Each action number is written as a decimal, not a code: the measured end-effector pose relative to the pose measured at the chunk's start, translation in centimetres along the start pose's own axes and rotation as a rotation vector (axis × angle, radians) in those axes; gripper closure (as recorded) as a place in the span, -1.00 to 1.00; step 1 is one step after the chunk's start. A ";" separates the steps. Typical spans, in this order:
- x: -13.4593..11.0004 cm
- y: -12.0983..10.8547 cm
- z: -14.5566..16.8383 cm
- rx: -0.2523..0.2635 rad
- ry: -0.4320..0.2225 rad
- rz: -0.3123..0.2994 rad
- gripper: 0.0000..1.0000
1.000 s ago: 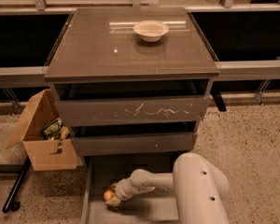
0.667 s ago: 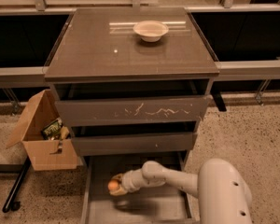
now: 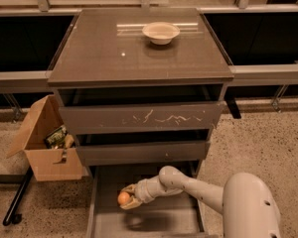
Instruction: Pick orange from bottom drawer and place on counter
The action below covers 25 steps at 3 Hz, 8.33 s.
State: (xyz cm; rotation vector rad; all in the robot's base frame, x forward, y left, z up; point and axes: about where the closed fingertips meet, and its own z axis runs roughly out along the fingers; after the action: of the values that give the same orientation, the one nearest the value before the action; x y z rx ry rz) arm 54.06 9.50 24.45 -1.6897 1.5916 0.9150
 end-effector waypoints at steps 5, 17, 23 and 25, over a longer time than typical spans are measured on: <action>-17.8 3.5 -17.2 0.006 -0.070 -0.277 1.00; -47.4 -7.7 -39.7 0.390 -0.219 -0.125 1.00; -39.1 -26.3 -48.9 0.836 -0.247 0.353 0.02; -39.0 -26.9 -49.1 0.829 -0.274 0.357 -1.00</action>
Offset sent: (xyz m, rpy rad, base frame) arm -0.0019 -0.0202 0.0855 0.0317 -0.0839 0.0846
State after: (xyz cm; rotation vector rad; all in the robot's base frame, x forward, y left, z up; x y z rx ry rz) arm 82.95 -7.68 83.80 -0.6962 1.7596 0.4895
